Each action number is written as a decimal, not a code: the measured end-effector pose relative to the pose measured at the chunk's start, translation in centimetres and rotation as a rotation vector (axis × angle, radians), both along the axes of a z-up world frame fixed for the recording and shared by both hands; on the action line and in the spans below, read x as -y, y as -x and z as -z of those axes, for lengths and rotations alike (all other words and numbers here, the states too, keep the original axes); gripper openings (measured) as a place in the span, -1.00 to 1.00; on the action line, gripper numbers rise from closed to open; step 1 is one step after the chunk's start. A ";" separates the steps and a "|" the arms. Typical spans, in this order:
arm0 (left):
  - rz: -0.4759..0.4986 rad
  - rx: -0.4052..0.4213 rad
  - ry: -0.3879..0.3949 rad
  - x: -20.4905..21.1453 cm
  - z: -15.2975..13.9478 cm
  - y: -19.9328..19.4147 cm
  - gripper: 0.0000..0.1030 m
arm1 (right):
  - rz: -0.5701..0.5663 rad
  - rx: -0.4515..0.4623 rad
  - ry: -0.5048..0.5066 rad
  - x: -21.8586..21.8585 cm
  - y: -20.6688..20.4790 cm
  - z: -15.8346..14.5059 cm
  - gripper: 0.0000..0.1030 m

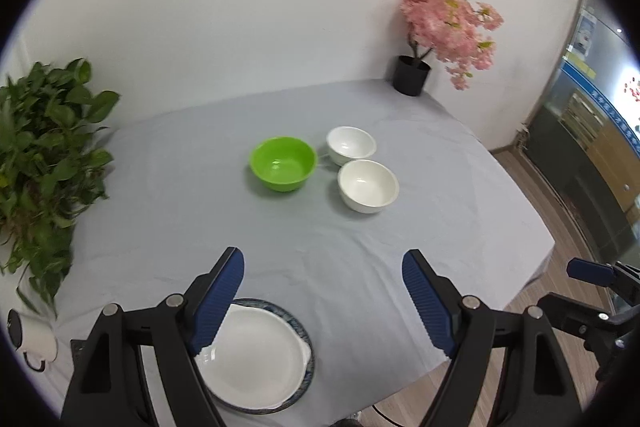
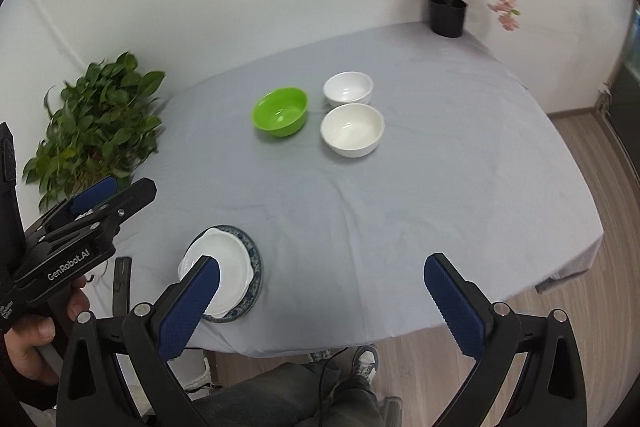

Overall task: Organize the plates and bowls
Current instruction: 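Open both grippers and withdraw from the stacked plates, then close both grippers on the rim of the green bowl, then carry the green bowl with both grippers toward the plate stack, then set the green bowl down on the table and open both grippers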

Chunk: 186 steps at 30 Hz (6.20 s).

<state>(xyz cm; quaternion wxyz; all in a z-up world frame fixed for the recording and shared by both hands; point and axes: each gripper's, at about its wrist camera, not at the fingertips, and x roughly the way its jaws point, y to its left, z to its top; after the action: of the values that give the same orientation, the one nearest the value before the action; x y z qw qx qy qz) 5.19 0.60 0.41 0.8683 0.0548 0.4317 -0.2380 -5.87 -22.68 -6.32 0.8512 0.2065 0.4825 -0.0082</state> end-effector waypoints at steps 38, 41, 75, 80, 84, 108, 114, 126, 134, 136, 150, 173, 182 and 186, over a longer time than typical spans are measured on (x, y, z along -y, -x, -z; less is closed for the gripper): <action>-0.438 -0.121 0.035 -0.2 -1.3 -14.1 0.66 | -0.372 0.107 -0.090 9.1 -29.6 1.6 1.00; -0.437 -0.163 0.024 -0.9 -0.1 -17.2 0.66 | -0.400 0.083 -0.091 8.3 -33.8 2.5 1.00; -0.315 -0.645 0.166 -1.8 22.4 -34.2 -0.61 | -0.554 -0.211 -0.079 -2.6 -56.0 23.9 0.22; -0.301 -0.632 0.156 -1.3 22.5 -34.1 -0.89 | -0.531 -0.241 -0.033 -4.2 -55.6 24.1 -0.42; -0.292 -0.619 0.119 -0.7 22.0 -33.9 -0.89 | -0.460 -0.263 0.024 -4.2 -55.2 24.6 -0.89; -0.274 -0.251 0.050 3.7 -2.6 -13.6 -0.90 | -0.377 -0.026 -0.046 0.9 -33.1 1.4 -0.90; -0.268 -0.309 0.062 6.1 -1.6 -7.7 -0.90 | -0.383 -0.051 -0.034 3.8 -24.1 -0.5 -0.91; -0.233 -0.448 0.027 9.0 5.1 -2.5 -0.90 | -0.358 -0.210 -0.071 9.7 -15.1 8.8 -0.91; -0.211 -0.497 -0.016 9.2 10.1 -2.2 -0.90 | -0.332 -0.291 -0.074 9.2 -14.3 15.4 -0.90; -0.217 -0.518 -0.007 8.8 11.6 -2.5 -0.90 | -0.323 -0.313 -0.083 9.0 -14.2 17.1 -0.89; -0.257 -0.603 0.029 7.3 19.5 -4.0 -0.89 | -0.265 -0.396 -0.106 6.4 -16.3 27.4 -0.87; -0.295 -0.602 0.042 7.4 20.7 -4.5 -0.65 | -0.253 -0.440 -0.082 4.5 -17.4 29.7 -0.81; -0.364 -0.292 -0.060 7.2 10.2 -2.4 0.55 | -0.277 -0.268 0.006 6.3 -17.0 21.8 1.00; -0.381 -0.153 -0.068 7.6 4.8 -1.1 0.55 | -0.285 -0.169 0.089 8.0 -16.2 16.9 1.00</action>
<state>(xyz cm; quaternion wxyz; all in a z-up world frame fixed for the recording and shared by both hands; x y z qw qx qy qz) 6.31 -6.96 -4.37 0.8599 -0.0169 0.5068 -0.0583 10.33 -30.73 -23.19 0.8086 0.0965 0.5758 0.0737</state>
